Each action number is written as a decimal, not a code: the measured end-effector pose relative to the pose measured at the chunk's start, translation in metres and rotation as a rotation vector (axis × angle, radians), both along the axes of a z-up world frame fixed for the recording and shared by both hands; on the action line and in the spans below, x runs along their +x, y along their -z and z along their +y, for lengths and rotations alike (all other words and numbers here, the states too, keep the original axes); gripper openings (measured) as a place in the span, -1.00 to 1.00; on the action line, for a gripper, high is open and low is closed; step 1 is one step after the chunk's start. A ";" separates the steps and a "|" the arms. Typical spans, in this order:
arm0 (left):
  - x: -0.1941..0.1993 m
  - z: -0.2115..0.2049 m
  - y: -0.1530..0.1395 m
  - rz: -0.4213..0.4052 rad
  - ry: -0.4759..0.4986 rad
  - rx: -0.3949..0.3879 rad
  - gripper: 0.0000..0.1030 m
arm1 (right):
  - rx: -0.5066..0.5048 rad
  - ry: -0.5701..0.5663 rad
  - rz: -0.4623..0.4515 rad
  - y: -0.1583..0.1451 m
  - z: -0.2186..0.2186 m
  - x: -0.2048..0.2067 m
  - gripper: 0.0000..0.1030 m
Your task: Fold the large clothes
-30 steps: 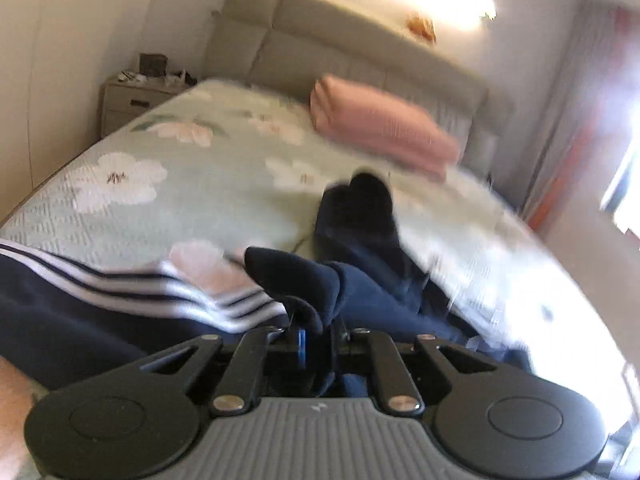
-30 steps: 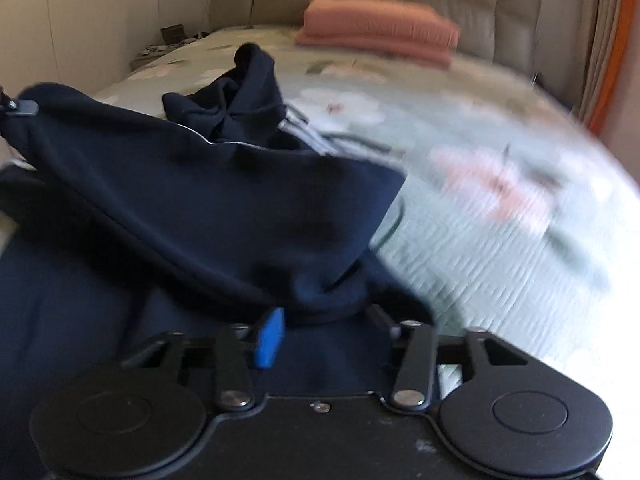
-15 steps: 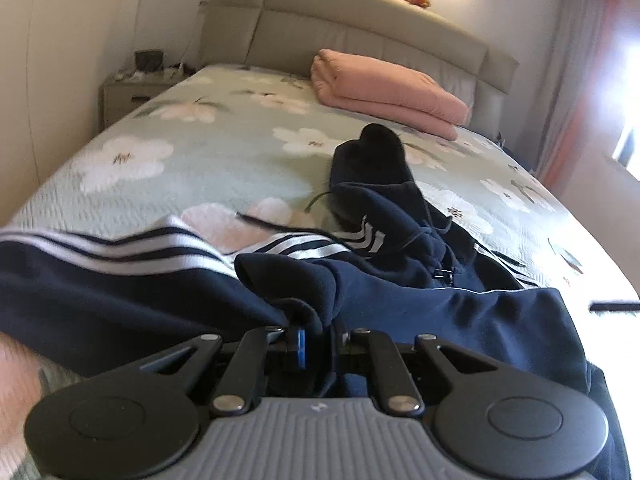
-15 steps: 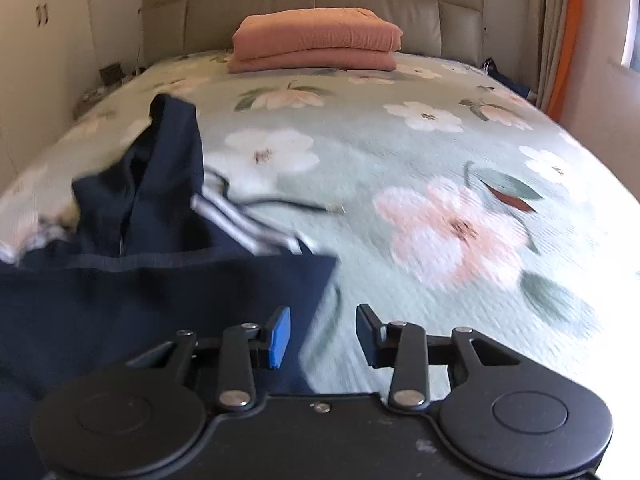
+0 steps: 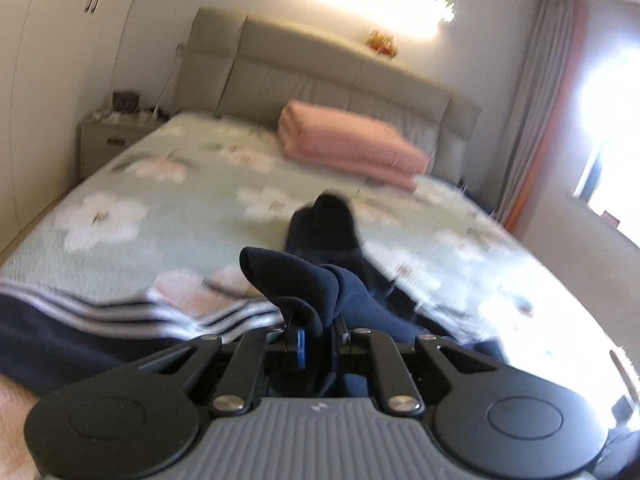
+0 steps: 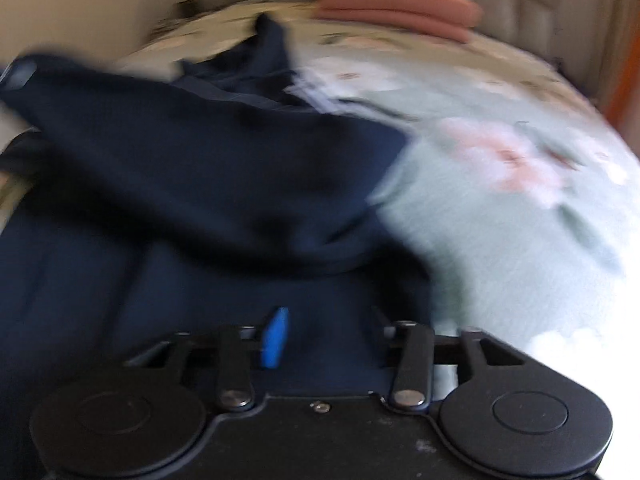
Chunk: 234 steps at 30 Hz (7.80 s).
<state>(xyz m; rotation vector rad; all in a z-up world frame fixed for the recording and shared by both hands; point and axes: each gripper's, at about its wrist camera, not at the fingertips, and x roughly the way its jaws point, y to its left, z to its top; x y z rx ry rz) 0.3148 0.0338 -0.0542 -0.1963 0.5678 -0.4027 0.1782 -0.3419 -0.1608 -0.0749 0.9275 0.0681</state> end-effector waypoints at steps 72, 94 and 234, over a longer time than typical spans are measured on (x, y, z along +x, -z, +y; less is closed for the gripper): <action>0.062 0.018 0.125 0.289 -0.005 0.084 -0.10 | -0.071 0.212 0.080 0.010 0.000 0.115 -0.38; 0.046 0.259 0.118 0.317 -0.826 -0.126 0.30 | -0.004 0.065 0.049 -0.011 0.074 0.074 0.35; -0.037 -0.010 0.032 0.189 0.132 0.367 -0.45 | 0.155 0.218 0.008 -0.062 -0.003 0.029 0.15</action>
